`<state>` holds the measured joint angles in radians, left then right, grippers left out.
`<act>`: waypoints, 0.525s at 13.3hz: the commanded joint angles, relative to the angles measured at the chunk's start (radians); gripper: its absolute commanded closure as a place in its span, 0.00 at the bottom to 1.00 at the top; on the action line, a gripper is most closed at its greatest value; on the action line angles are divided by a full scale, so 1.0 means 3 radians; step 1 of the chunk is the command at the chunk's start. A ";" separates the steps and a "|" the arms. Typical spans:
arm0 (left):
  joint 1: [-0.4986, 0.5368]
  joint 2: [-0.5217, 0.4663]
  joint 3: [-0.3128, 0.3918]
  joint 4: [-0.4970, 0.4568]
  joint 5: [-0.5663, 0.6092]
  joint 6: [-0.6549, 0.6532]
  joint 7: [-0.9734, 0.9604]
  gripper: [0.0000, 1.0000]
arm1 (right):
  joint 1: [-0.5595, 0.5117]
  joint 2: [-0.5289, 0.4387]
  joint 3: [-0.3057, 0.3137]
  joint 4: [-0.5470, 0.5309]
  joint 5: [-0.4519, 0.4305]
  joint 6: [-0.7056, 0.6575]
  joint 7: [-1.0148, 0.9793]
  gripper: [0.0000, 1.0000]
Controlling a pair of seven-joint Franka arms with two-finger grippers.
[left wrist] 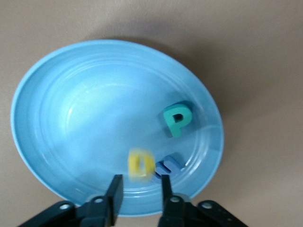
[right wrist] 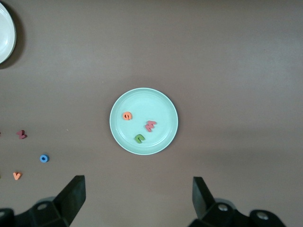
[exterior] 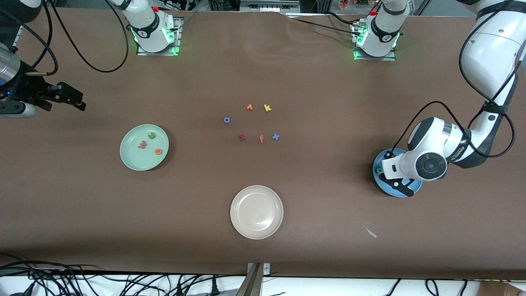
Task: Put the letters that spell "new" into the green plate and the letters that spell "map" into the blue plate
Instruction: 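Place the yellow d on the blue plate with the left gripper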
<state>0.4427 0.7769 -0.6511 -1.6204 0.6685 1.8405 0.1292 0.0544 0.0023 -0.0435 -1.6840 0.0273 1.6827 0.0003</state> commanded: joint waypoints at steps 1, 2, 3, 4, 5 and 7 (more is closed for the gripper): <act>-0.0044 -0.0023 0.0007 0.0200 0.0109 -0.0060 0.0024 0.00 | 0.0003 -0.0018 -0.0008 0.0004 0.0052 -0.0015 0.0025 0.00; -0.0018 -0.0028 0.0007 0.0252 0.0083 -0.0071 0.0029 0.00 | 0.0003 -0.0018 -0.0008 0.0004 0.0052 -0.0015 0.0025 0.00; 0.0007 -0.0068 0.0007 0.0257 0.0058 -0.0071 0.0029 0.00 | 0.0003 -0.0018 -0.0008 0.0004 0.0052 -0.0015 0.0025 0.00; 0.0017 -0.0145 0.0007 0.0257 0.0057 -0.0091 0.0019 0.00 | 0.0003 -0.0018 -0.0008 0.0004 0.0052 -0.0015 0.0025 0.00; 0.0033 -0.0221 -0.0003 0.0263 0.0032 -0.0172 0.0009 0.00 | 0.0003 -0.0018 -0.0008 0.0004 0.0052 -0.0015 0.0025 0.00; 0.0043 -0.0329 0.0002 0.0481 -0.0344 -0.0442 -0.0001 0.00 | 0.0003 -0.0018 -0.0008 0.0004 0.0052 -0.0015 0.0025 0.00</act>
<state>0.4528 0.7315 -0.6520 -1.5153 0.6452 1.7835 0.1247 0.0544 0.0024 -0.0435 -1.6840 0.0273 1.6826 0.0003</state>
